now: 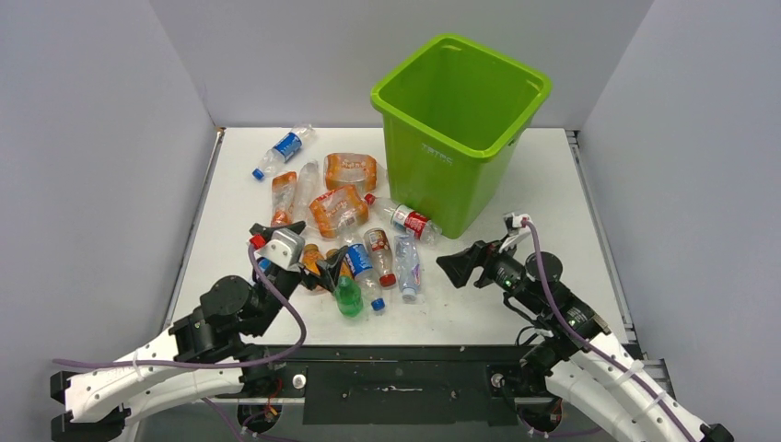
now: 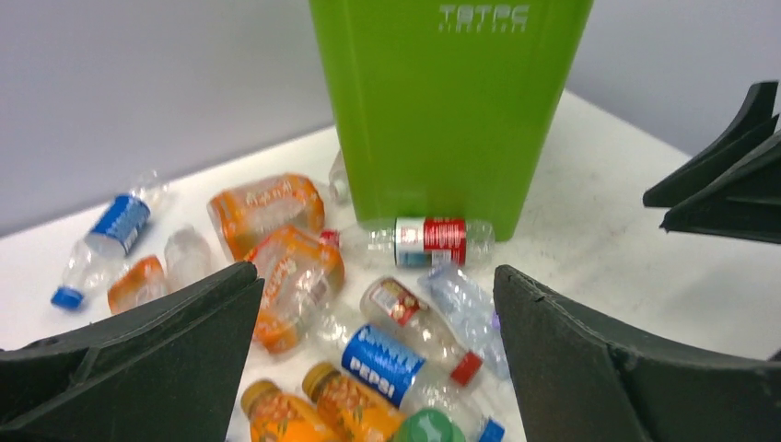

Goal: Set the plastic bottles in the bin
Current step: Pick up the plastic bottle from the corner of the board.

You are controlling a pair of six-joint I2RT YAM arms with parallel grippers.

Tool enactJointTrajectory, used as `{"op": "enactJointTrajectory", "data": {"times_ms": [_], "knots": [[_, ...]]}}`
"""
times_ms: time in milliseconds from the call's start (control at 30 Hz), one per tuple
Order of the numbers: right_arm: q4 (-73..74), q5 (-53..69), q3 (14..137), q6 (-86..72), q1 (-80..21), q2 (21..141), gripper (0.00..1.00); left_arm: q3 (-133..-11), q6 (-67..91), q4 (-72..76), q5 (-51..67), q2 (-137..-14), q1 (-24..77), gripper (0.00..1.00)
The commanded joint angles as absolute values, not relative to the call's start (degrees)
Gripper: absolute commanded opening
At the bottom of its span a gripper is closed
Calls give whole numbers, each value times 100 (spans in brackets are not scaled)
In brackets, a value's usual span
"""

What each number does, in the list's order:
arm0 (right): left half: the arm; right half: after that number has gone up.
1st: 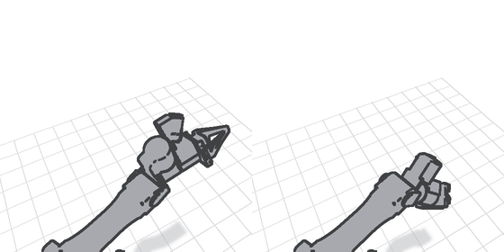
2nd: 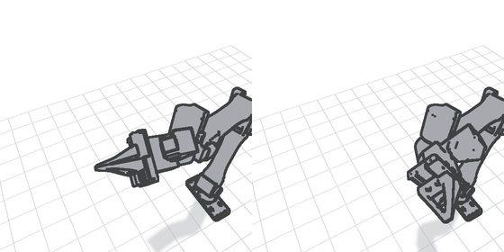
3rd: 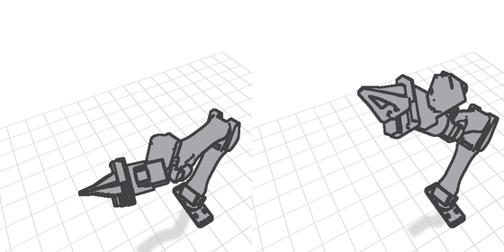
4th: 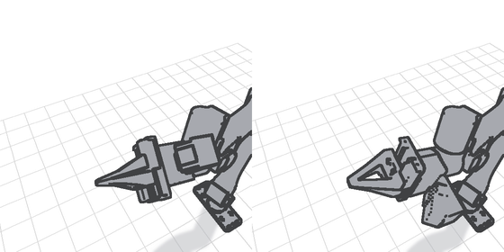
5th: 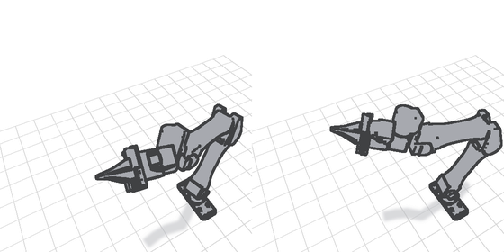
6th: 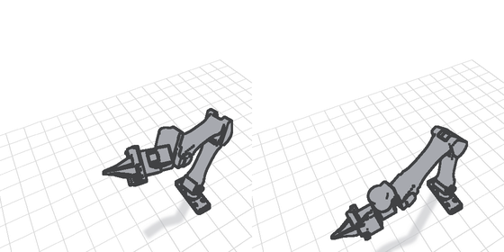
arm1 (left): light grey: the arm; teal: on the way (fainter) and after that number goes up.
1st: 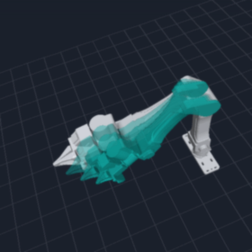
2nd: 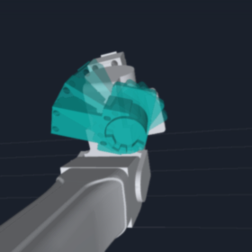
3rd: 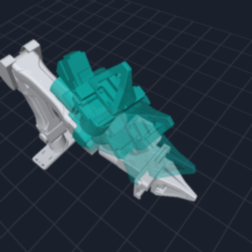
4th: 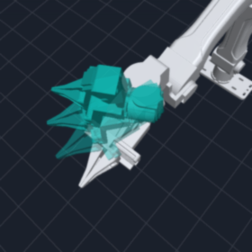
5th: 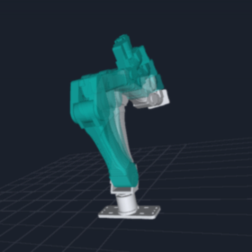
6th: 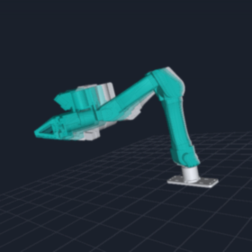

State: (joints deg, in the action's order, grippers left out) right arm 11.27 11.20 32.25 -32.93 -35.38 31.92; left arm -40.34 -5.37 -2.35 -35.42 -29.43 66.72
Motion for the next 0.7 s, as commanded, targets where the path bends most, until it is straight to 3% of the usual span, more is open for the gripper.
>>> {"op": "enactJointTrajectory", "data": {"times_ms": [0, 267, 667], "knots": [[275, 1420, 2922, -3344, -3638, 3108, 90, -4230, 220, -1715, -3780, -2738, 6673, 96], [80, 716, 2351, -3140, -4525, 3596, 90, -4213, 2803, -2867, -3434, -3023, 6645, 96], [-19, 147, 2342, -3250, -5158, 3701, 90, -3149, 3407, -2143, -3319, -3500, 6645, 99]]}}
